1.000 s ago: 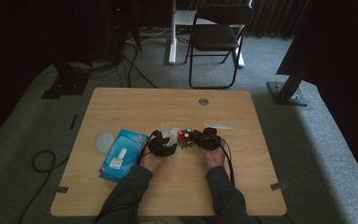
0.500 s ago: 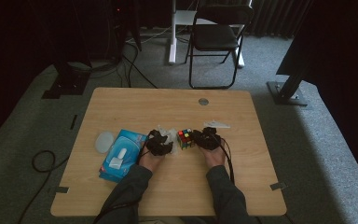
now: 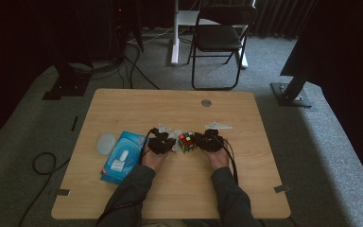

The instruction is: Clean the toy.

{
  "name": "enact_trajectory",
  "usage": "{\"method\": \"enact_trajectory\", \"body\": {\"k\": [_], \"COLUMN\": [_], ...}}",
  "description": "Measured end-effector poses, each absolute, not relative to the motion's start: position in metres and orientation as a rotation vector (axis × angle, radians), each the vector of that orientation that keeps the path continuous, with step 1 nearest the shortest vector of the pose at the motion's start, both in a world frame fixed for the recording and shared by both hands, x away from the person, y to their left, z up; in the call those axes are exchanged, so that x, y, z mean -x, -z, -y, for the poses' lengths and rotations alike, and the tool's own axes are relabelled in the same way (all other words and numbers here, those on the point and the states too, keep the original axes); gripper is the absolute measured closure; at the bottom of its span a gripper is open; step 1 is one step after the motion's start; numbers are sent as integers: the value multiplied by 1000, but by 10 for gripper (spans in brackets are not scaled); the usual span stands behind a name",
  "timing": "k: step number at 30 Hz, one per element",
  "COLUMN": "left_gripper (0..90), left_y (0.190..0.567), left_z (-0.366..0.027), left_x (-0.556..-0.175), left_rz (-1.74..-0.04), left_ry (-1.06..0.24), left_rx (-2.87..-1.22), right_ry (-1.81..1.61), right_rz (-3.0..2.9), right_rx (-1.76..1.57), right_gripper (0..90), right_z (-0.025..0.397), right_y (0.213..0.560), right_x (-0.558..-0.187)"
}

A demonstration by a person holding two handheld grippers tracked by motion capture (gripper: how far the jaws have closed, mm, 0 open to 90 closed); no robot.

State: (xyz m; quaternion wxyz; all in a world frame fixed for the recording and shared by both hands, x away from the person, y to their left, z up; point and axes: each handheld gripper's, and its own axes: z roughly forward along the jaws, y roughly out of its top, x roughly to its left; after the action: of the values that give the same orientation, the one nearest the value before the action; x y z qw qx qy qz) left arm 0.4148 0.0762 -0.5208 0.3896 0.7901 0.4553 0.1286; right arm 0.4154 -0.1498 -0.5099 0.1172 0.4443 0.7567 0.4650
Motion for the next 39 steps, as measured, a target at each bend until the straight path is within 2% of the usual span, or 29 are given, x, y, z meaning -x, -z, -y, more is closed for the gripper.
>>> {"method": "enact_trajectory", "body": {"k": [10,17,33,39], "left_gripper": [864,863,861,861], "left_y": [514,515,516,517], "left_z": [-76,-79,-68,-62], "left_x": [-419,-416,-397,-392], "left_rz": [-1138,-1113,-998,-953], "left_ry": [-283,-243,-171,-181], "left_rx": [-1951,-1954,-1961,-1988], "right_ry": [-1361,-1340,-1297,-1287], "right_rz": [-2256,-2226,-2141,-2135], "right_rx": [-1232,-1260,-1388,-1402], "right_gripper": [709,658,662,663], "right_z": [150,151,151,146], "right_y": [509,509,508,507], "right_x": [-414,-416,-422,-423]}}
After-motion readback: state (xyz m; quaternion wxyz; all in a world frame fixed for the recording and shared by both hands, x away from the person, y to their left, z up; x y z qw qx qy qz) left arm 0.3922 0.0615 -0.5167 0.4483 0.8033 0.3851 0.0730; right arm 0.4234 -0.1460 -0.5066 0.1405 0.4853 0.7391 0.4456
